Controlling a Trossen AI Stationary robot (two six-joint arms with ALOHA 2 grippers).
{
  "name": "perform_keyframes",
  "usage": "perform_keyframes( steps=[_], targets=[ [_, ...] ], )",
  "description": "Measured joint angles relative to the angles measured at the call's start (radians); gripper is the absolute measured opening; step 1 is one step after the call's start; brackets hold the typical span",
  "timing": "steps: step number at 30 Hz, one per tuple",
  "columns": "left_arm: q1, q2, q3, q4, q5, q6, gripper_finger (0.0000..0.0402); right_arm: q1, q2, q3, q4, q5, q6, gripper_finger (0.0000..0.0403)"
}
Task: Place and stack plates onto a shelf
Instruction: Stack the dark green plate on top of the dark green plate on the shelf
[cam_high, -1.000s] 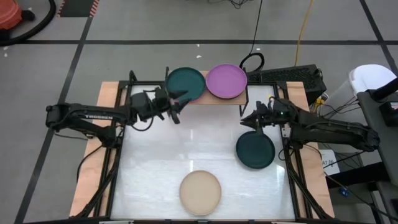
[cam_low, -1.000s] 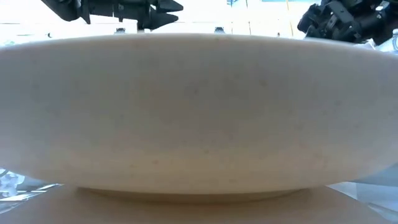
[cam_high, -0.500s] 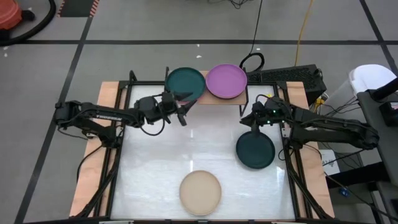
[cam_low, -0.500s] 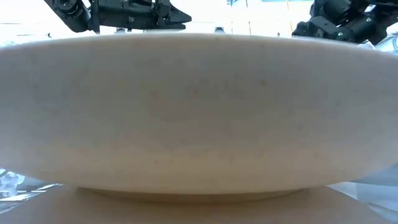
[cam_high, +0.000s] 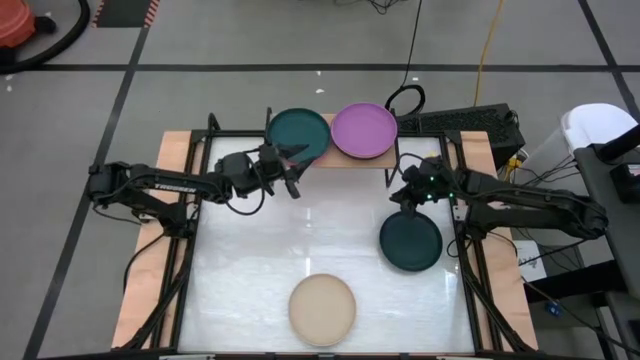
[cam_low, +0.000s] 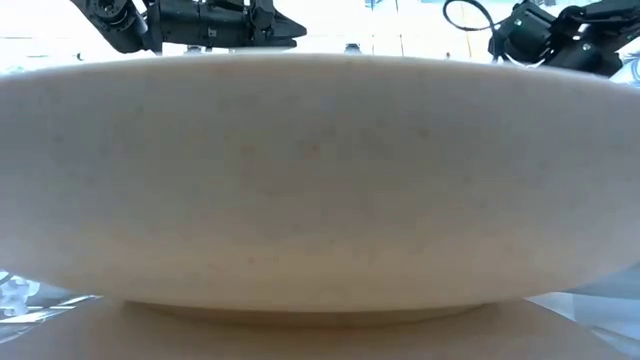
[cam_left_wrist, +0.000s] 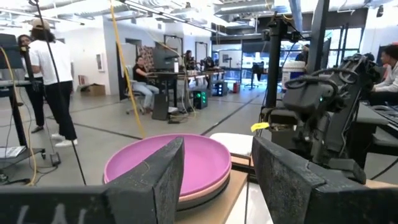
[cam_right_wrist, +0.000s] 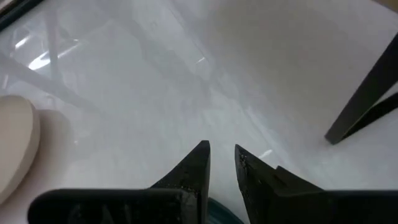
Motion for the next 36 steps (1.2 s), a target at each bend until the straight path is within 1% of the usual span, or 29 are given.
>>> perform_keyframes(
  steps=[7,10,13,16,19,23,26,30,36],
  targets=[
    [0.0,0.009,0.001,0.006,0.0,-0.006,0.0193,0.0,0.0,-0.068,0.093,-0.001,0.012,0.0061],
    [-0.001,0.011,0.001,0.003,0.0,-0.011,0.0193,0.0,-0.001,-0.069,0.066,-0.006,0.05,0.0061],
    [-0.005,0.021,0.001,0.01,0.001,-0.019,0.0193,0.0,0.0,-0.069,0.003,-0.006,0.087,0.0068],
    [-0.006,0.024,0.001,0.006,0.002,-0.033,0.0193,0.0,0.007,-0.07,-0.028,-0.005,0.086,0.0087],
    [-0.006,0.028,0.001,0.012,0.003,-0.036,0.0193,0.0,0.018,-0.07,-0.033,-0.007,0.057,0.0116],
    [-0.006,0.03,0.001,0.01,0.003,-0.044,0.0193,0.0,0.04,-0.07,-0.045,-0.067,-0.018,0.0158],
    [-0.006,0.03,0.001,0.009,0.003,-0.046,0.0193,0.0,0.058,-0.07,-0.046,-0.084,-0.066,0.018],
    [-0.006,0.03,0.001,0.009,0.003,-0.049,0.0193,0.0,0.102,-0.07,-0.046,-0.081,-0.099,0.0193],
    [-0.006,0.03,0.001,0.008,0.003,-0.049,0.0193,0.0,0.2,-0.07,-0.028,-0.08,-0.108,0.0194]
  ],
)
